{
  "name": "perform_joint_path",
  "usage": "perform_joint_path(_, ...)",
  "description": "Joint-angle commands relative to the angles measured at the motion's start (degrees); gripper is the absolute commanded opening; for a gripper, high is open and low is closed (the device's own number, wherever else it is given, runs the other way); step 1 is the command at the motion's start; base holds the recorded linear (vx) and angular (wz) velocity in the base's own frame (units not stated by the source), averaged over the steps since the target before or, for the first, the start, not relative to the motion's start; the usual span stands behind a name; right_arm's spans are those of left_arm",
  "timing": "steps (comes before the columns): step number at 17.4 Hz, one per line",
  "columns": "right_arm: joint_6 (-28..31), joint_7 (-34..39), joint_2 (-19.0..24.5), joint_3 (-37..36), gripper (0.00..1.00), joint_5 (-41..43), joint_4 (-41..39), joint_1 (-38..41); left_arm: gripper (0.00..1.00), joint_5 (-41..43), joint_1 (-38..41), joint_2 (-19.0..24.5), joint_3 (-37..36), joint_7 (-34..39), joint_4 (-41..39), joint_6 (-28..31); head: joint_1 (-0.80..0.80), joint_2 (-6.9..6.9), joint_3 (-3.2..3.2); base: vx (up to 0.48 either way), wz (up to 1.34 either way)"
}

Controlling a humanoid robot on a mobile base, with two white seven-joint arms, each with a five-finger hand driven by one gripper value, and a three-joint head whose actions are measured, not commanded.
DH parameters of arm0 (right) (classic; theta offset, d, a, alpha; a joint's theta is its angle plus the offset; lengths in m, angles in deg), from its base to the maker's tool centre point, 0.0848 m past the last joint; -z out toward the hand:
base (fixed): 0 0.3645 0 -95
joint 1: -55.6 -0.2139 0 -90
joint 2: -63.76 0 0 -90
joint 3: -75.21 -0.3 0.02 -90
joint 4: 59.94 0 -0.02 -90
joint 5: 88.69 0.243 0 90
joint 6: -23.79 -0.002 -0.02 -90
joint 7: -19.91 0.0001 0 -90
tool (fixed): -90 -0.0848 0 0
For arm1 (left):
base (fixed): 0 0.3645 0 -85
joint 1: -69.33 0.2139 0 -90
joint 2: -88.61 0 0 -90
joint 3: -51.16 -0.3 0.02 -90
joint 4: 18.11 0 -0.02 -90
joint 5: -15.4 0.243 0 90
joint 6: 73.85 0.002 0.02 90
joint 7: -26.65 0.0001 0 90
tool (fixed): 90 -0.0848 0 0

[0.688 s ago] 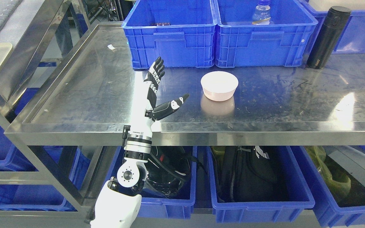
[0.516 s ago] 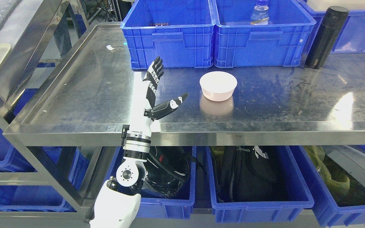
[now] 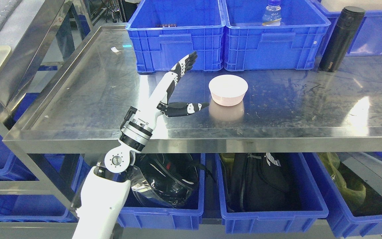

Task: Stack pink IKEA bowl on shelf middle layer
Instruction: 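Reach the left hand toward the pink bowl on the steel shelf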

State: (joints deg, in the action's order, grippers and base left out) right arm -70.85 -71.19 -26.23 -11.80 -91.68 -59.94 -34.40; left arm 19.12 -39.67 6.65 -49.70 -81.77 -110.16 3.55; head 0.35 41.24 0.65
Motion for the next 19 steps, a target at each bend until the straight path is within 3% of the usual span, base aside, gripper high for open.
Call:
perform_joint_path(1,-0.02,0.04,-1.00,0.00,1.00,0.00,-1.00,0.26,0.99,9.36,-11.39,22.68,-0.03,-8.01,0.47,1.26,0.00,0.00,0.00,0.001,-0.01)
perform_joint_path(3,-0.02,0.04,-1.00,0.00,1.00,0.00,-1.00,0.17,0.97,11.13,-16.32,25.61,-4.07,-16.00,0.64,1.35,0.00,0.00,0.00,0.000,0.00)
perform_joint_path(6,-0.02,0.04,-1.00,0.00,1.00,0.00,-1.00,0.26,0.95,14.89,-22.66,24.40,-10.74,-25.68,0.64,4.49,0.00,0.00,0.00,0.000,0.00)
perform_joint_path(9,-0.02,0.04,-1.00,0.00,1.00,0.00,-1.00,0.26,0.94,24.72,-24.68,15.63,-12.87,-29.57,1.17,12.39,0.00,0.00,0.00,0.000,0.00)
perform_joint_path(14,-0.02,0.04,-1.00,0.00,1.00,0.00,-1.00,0.26,0.93,32.31,-30.05,7.98,-24.99,-32.47,3.27,20.66,0.00,0.00,0.00,0.000,0.00)
perform_joint_path(16,-0.02,0.04,-1.00,0.00,1.00,0.00,-1.00,0.26,0.93,32.66,-31.37,-0.09,-26.32,-32.65,7.39,21.57,0.00,0.00,0.00,0.000,0.00)
perform_joint_path(19,-0.02,0.04,-1.00,0.00,1.00,0.00,-1.00,0.26,0.90,33.37,-35.49,-2.94,-30.69,-33.26,11.36,21.65,0.00,0.00,0.00,0.000,0.00)
